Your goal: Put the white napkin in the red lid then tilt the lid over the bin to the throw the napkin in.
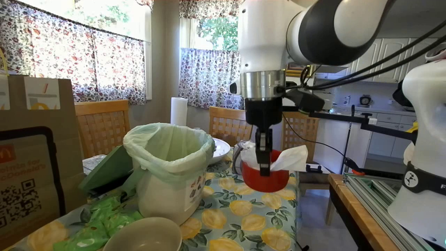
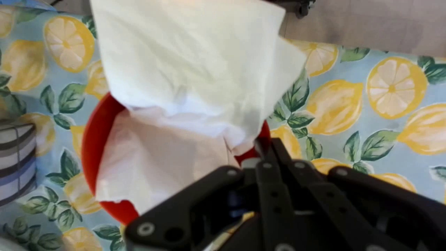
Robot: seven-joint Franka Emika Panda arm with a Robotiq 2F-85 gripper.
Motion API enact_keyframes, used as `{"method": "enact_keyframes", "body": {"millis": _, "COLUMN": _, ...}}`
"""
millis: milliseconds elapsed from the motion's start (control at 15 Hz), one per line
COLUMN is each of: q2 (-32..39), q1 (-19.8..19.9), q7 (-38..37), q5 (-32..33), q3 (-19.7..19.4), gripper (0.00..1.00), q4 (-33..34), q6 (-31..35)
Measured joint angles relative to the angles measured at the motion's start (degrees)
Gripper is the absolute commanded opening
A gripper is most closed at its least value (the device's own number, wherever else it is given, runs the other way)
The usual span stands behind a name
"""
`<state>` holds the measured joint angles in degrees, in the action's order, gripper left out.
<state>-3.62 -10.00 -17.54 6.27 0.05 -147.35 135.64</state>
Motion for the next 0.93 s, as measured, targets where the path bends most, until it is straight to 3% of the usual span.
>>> {"method": "enact_keyframes", "body": {"millis": 67, "q2": -1.99, "q1": 0.12, "q7": 3.8, "q5": -0.77, "q3": -0.38, "gripper": 0.05, "q4": 0.44, "q6": -3.54}}
{"method": "enact_keyframes", "body": {"millis": 333, "q2": -8.48, "q1": 0.11, "q7": 18.24, "q5": -3.15, "q3": -3.98, "gripper": 0.0, "q4": 2.47, "q6": -16.55}}
{"method": "enact_keyframes", "body": {"millis": 600, "q2": -10.1, "q1": 4.76, "q7": 20.27, "q5": -2.8, "q3": -3.63, "gripper": 0.0, "q4": 3.23, "q6": -22.1}}
{"method": "enact_keyframes", "body": {"millis": 667, "q2": -9.93, "q1": 5.74, "q7": 19.68, "q5": -2.54, "q3": -3.5, "gripper": 0.26, "q4": 3.34, "q6": -22.02}}
{"method": "enact_keyframes", "body": {"millis": 733, "q2": -9.66, "q1": 6.56, "q7": 19.13, "q5": -2.46, "q3": -3.44, "gripper": 0.26, "q4": 3.43, "q6": -22.0}}
{"method": "enact_keyframes", "body": {"millis": 933, "q2": -7.91, "q1": 8.2, "q7": 17.13, "q5": -2.37, "q3": -3.25, "gripper": 0.46, "q4": 4.03, "q6": -22.02}}
